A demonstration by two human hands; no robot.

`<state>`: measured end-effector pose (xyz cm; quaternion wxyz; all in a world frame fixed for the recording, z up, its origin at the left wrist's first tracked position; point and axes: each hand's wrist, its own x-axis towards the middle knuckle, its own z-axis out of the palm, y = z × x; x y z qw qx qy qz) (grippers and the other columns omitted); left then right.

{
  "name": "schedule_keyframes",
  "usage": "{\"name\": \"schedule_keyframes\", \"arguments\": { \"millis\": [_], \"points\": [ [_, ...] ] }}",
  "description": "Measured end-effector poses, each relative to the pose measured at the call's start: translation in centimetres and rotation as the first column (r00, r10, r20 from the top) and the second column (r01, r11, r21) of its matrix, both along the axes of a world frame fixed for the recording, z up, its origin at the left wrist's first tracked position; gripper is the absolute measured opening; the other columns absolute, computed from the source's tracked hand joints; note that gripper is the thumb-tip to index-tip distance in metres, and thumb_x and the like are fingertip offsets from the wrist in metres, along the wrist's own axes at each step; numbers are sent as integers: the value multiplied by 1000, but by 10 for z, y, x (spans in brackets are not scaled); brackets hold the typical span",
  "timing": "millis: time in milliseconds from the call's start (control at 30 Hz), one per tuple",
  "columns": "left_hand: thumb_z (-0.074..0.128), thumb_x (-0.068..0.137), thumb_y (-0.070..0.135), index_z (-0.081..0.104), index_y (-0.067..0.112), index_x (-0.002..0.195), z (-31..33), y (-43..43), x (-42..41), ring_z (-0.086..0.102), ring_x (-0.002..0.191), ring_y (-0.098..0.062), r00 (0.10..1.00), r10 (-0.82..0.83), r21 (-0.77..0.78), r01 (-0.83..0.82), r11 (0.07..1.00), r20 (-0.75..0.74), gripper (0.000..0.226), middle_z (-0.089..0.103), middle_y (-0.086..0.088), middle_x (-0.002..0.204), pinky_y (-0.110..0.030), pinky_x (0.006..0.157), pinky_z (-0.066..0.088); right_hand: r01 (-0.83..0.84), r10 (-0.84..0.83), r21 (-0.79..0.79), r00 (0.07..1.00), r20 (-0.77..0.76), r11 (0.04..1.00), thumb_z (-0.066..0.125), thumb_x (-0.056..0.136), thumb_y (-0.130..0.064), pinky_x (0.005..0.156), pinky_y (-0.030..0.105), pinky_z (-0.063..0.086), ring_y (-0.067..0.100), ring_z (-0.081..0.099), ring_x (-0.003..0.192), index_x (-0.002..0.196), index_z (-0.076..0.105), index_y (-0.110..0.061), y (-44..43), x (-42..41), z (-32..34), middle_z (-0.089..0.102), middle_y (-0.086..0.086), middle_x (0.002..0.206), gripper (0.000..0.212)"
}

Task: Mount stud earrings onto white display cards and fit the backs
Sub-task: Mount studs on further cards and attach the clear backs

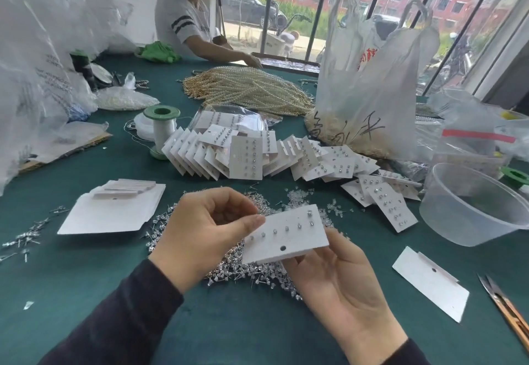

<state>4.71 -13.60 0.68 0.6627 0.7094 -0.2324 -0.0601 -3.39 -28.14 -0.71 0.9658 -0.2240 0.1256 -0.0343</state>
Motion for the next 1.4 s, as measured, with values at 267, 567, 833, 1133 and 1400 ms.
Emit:
{"name": "schedule_keyframes", "arguments": {
  "millis": [267, 567, 833, 1133, 1400],
  "points": [
    [77, 67, 7, 74, 30, 73, -6, -9, -14, 68, 72, -1, 969, 78, -9, -78, 997, 235, 23, 73, 15, 77, -13, 68, 51, -131, 134, -75, 990, 41, 989, 71, 69, -1, 90, 39, 43, 28, 58, 88, 99, 65, 2, 16, -2, -7, 61, 18, 97, 31],
    [77, 67, 6, 73, 20, 67, -9, -11, -14, 68, 66, -5, 981, 101, -14, -100, 995, 163, 15, 73, 8, 73, -15, 63, 51, -116, 118, -83, 993, 24, 990, 89, 46, -12, 89, 38, 40, 28, 58, 84, 100, 65, 3, 17, -3, -5, 62, 18, 93, 61],
    [78, 68, 13, 70, 24, 67, -9, -11, -14, 65, 64, -1, 958, 120, 55, -139, 989, 260, 14, 71, 15, 74, -11, 61, 48, -113, 116, -107, 993, 21, 988, 89, 45, -12, 76, 33, 52, 23, 64, 76, 87, 71, -1, 17, -4, -3, 67, 15, 86, 48],
    [79, 66, 15, 71, 26, 68, -8, -10, -15, 66, 67, 0, 954, 95, 89, -124, 988, 283, 14, 71, 17, 76, -12, 67, 50, -109, 110, -135, 994, -4, 985, 92, 37, -14, 69, 30, 56, 22, 66, 70, 82, 73, -1, 17, -3, -3, 68, 14, 80, 51],
    [77, 69, 11, 70, 26, 69, -11, -9, -13, 67, 69, -2, 961, 93, 87, -119, 989, 262, 16, 72, 13, 75, -16, 68, 52, -103, 102, -114, 995, -15, 988, 88, 42, -6, 65, 31, 57, 24, 68, 68, 75, 72, 1, 17, -4, -3, 69, 16, 78, 38]
  ]
}}
